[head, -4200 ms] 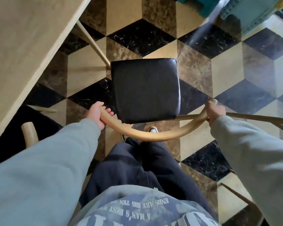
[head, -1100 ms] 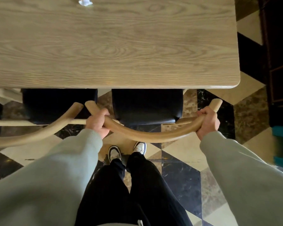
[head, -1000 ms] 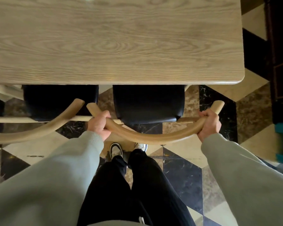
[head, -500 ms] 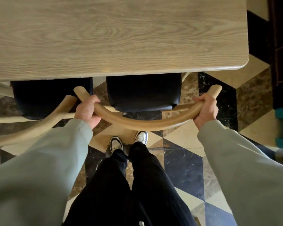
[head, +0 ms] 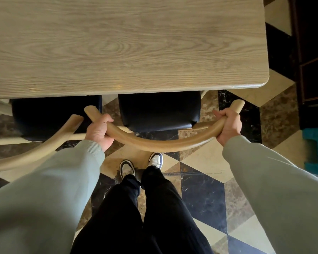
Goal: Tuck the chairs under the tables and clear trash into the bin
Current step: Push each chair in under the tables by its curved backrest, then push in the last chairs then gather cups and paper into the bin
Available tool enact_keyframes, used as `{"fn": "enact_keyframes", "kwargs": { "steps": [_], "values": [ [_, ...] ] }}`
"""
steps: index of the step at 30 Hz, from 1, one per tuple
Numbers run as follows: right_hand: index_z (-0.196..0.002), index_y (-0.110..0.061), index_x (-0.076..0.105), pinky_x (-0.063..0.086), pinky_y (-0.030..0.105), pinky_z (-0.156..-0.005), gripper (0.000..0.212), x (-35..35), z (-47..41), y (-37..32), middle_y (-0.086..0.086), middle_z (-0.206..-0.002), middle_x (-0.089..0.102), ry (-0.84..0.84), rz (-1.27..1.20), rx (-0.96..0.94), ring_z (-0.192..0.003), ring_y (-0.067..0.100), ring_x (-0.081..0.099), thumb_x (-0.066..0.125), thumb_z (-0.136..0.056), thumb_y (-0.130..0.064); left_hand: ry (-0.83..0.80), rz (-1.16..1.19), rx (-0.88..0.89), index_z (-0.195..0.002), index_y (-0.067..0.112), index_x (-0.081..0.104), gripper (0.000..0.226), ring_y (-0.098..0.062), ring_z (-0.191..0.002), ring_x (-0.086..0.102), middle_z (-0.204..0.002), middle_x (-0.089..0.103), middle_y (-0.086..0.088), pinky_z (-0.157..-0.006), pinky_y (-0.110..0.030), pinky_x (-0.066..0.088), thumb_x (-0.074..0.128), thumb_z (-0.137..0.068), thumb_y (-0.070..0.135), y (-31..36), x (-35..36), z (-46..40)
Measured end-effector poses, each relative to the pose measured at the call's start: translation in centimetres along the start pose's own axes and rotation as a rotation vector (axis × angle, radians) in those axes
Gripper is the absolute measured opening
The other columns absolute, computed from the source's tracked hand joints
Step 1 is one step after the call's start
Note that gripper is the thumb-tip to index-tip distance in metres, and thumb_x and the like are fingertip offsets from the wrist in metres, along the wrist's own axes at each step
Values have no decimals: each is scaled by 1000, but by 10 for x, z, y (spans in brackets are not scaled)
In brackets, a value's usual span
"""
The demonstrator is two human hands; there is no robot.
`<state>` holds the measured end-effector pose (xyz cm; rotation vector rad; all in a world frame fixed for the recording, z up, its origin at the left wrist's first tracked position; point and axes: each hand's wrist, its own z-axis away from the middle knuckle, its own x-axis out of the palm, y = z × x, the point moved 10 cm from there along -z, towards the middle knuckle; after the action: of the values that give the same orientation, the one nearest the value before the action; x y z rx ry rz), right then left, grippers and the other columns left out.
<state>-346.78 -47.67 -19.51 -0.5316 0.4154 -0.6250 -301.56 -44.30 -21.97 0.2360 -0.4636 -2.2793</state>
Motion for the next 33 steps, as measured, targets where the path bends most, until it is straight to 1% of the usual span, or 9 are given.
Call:
{"fn": "enact_keyframes", "kwargs": {
  "steps": [4, 8, 12, 15, 17, 21, 24, 28, 33],
  "values": [
    [-98, -19, 72, 54, 37, -72, 33, 0, 2, 2, 6, -95, 69, -28, 66, -10, -76, 22, 61, 76, -67, -30, -10, -47, -10, -117, 17, 67, 42, -30, -113, 64, -116, 70, -11, -96, -51, 58, 86, -80, 16, 1, -2, 5],
    [-96, -22, 65, 55, 36, -75, 33, -7, 6, 4, 4, -84, 61, -29, 157, -21, -73, 19, 61, 78, -83, -49, -9, -217, 20, -147, 22, 54, 64, -29, -131, 57, -134, 62, -4, -112, -48, 48, 79, -91, 38, 6, -1, 15],
    [-117, -16, 62, 59, 33, -68, 36, -20, 25, 19, 7, -94, 70, -55, 317, -84, -79, 19, 71, 71, -93, -42, -10, -315, 48, -150, 14, 47, 64, -32, -136, 53, -146, 55, -14, -112, -49, 48, 75, -96, 33, 6, -9, 29],
    [-117, -8, 67, 64, 40, -80, 30, -23, 52, 31, 13, -100, 70, -106, 349, -74, -88, 25, 72, 67, -96, -29, -90, -315, 29, -149, 11, 46, 54, -36, -138, 51, -150, 52, -21, -112, -56, 48, 67, -102, 24, 9, -10, 38],
    [-118, 0, 70, 59, 44, -83, 32, -26, 78, 31, 15, -94, 63, -155, 398, -75, -84, 28, 63, 64, -95, -22, -133, -463, 6, -143, 7, 48, 42, -40, -132, 56, -148, 52, -26, -107, -58, 51, 61, -104, 20, 10, -10, 49],
    [-116, -6, 70, 56, 44, -87, 26, -31, 125, 8, 10, -98, 59, -192, 675, -239, -87, 23, 57, 53, -105, -20, -125, -1029, 45, -131, 1, 52, 48, -42, -99, 69, -119, 67, -28, -69, -48, 59, 65, -98, 34, 24, -9, 76],
    [-104, -21, 71, 53, 27, -70, 17, -46, 162, -43, -3, -94, 63, -140, 722, -372, -79, 9, 63, 55, -104, -23, -250, -1204, 230, -117, 1, 64, 42, -37, -87, 73, -97, 76, -20, -68, -42, 57, 66, -95, 36, 52, 54, 124],
    [-111, 1, 68, 52, 36, -76, 36, -65, 202, -125, 18, -101, 68, -103, 778, -550, -94, 35, 66, 51, -104, -30, -509, -1205, 640, -96, 11, 71, 21, -27, -80, 75, -86, 79, -7, -69, -38, 59, 66, -93, 31, 86, 179, 230],
    [-141, -15, 57, 51, 43, -100, 49, -113, 236, -237, 13, -135, 65, -98, 677, -742, -120, 30, 64, 52, -105, -48, -710, -1236, 987, -89, 21, 74, 18, -22, -89, 75, -88, 79, 2, -70, -33, 56, 68, -92, 37, 96, 304, 362]
  ]
}}
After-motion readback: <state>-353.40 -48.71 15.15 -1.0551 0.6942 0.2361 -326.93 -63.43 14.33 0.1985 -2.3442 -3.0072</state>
